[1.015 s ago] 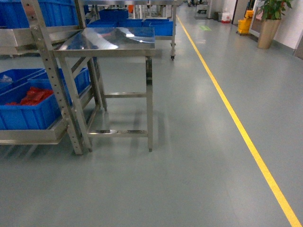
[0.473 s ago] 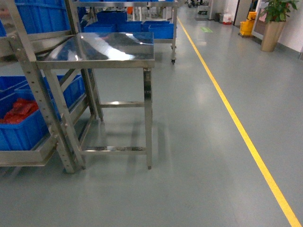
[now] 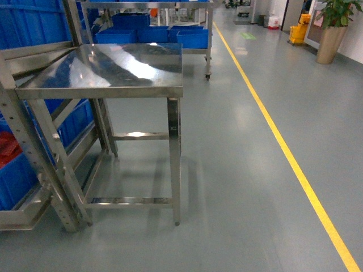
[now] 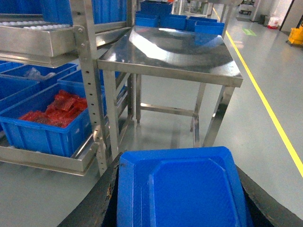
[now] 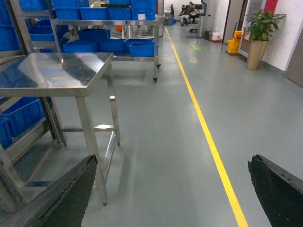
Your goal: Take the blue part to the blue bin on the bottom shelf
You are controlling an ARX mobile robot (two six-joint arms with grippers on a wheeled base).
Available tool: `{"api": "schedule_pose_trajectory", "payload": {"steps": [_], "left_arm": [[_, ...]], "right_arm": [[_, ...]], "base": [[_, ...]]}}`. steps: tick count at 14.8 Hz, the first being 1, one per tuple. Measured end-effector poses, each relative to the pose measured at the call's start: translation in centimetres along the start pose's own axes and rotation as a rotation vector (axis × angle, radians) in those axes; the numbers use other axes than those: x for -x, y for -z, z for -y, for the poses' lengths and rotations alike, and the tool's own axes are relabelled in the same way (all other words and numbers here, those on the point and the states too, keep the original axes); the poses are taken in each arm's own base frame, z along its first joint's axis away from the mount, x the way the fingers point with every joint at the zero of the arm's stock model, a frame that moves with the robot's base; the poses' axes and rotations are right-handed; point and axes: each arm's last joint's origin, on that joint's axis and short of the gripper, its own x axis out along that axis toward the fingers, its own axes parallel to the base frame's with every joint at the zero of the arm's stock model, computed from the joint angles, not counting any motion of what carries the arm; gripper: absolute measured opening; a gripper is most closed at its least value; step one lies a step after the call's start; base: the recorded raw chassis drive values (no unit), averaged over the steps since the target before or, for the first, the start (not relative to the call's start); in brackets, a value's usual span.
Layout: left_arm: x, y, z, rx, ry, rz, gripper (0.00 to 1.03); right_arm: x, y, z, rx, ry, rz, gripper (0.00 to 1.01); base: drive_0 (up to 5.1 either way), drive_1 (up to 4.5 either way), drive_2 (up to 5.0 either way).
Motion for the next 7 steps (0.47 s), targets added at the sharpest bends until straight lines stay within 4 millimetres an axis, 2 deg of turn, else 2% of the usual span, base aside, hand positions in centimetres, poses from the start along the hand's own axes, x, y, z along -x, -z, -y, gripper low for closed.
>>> {"api": "schedule_pose_trajectory", "payload": {"steps": [7], "left_arm": [[0.00, -0.04, 0.00, 0.002, 0.000, 0.003, 0.44]], "right_arm": [[0.00, -0.02, 0.00, 0.000, 0.000, 0.002, 0.98]], "base": [[0.0, 4.18, -4.1]]}}
